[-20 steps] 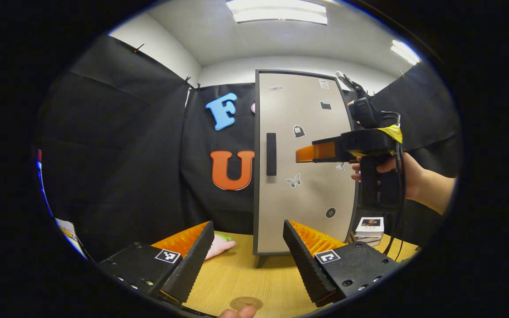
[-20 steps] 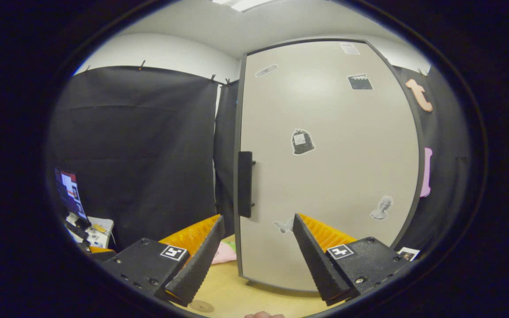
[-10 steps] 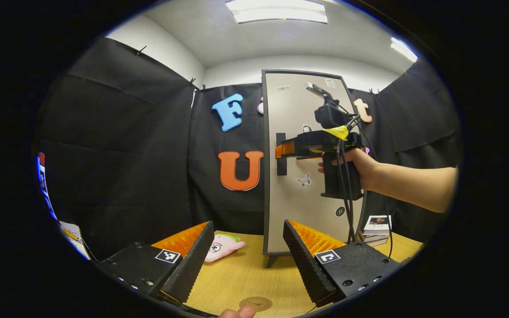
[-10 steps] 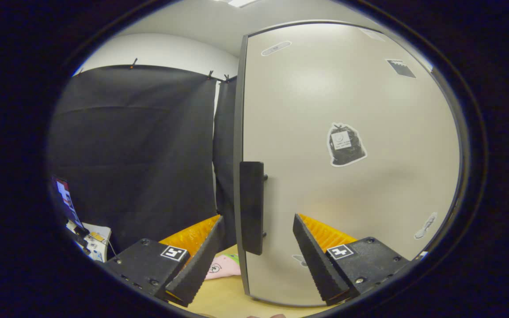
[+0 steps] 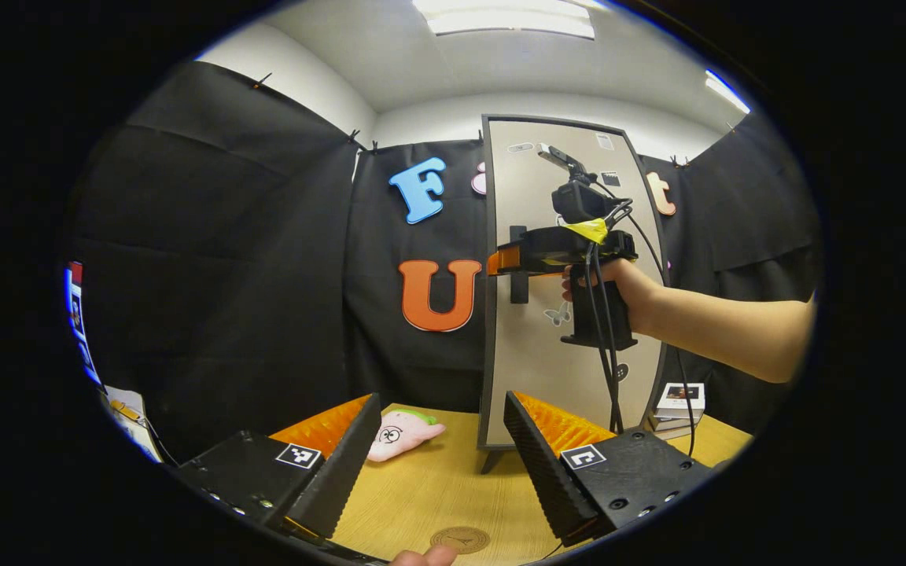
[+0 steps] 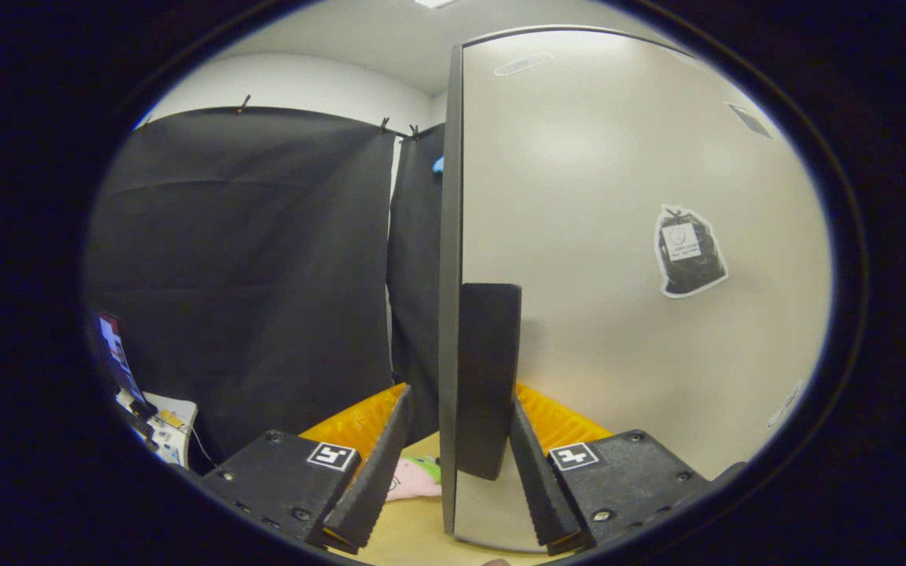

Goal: Open the cabinet door with the right hand, grasp the bottle in the cabinet with the left hand and place it on the coaster, then close the cabinet door with the right hand.

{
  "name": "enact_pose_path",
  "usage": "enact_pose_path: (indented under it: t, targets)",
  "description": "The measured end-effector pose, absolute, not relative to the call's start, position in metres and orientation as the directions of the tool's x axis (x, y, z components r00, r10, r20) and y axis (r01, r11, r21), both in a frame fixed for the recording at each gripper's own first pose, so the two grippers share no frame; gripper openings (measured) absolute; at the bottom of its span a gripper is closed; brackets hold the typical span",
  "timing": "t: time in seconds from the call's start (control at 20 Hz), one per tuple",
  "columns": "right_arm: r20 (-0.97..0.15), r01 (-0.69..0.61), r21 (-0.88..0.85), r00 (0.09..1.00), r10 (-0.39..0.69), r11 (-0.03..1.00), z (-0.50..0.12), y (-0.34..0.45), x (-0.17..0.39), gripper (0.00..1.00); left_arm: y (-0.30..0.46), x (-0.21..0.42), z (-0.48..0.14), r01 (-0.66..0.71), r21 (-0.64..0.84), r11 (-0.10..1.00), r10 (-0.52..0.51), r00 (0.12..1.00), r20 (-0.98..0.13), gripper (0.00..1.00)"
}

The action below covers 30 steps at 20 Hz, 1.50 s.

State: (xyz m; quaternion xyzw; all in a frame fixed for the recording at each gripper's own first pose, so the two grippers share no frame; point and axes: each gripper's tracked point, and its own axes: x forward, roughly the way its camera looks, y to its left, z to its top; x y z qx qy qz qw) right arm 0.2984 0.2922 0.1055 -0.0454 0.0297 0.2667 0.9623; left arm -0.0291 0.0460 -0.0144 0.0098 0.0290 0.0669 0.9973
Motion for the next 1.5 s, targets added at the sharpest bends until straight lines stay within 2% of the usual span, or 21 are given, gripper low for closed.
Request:
enact_pose_path:
  t: [0.1,0.2,0.25,0.35,0.55,0.85,1.15,1.5]
  targets:
    - [-0.067,-0.488,-0.096,0.873,0.484,0.867,0.106,0.285,0.302,0.69,0.048,-0.03,-0.015,-0.144,0.031,0.989,0.146,0.988,-0.058,0.95]
    - [-0.054,-0.481,-0.097,0.877,0.478,0.871,0.104,0.281,0.307,0.44,0.049,-0.03,-0.014,-0.146,0.03,0.989,0.147,0.988,-0.053,0.95]
    - [-0.05,-0.48,-0.086,0.877,0.477,0.873,0.105,0.28,0.305,0.36,0.049,-0.03,-0.013,-0.146,0.031,0.989,0.148,0.988,-0.052,0.95]
    - [-0.046,-0.462,-0.08,0.887,0.46,0.883,0.105,0.279,0.305,0.29,0.053,-0.029,-0.015,-0.16,0.04,0.986,0.162,0.985,-0.054,0.95]
    - [-0.063,-0.459,-0.083,0.888,0.455,0.885,0.103,0.279,0.305,0.23,0.054,-0.027,-0.014,-0.19,0.024,0.981,0.191,0.981,-0.041,0.95]
    - [-0.078,-0.47,-0.06,0.882,0.465,0.88,0.102,0.278,0.297,0.2,0.058,-0.027,-0.019,-0.207,0.043,0.977,0.209,0.977,-0.05,0.95]
    - [-0.091,-0.563,-0.072,0.826,0.557,0.823,0.111,0.276,0.239,0.2,0.065,-0.029,-0.019,-0.22,0.066,0.973,0.221,0.975,-0.011,0.95]
    - [-0.081,-0.596,-0.076,0.803,0.59,0.8,0.119,0.246,0.182,0.2,0.051,-0.038,-0.025,-0.201,0.055,0.978,0.203,0.979,-0.025,0.95]
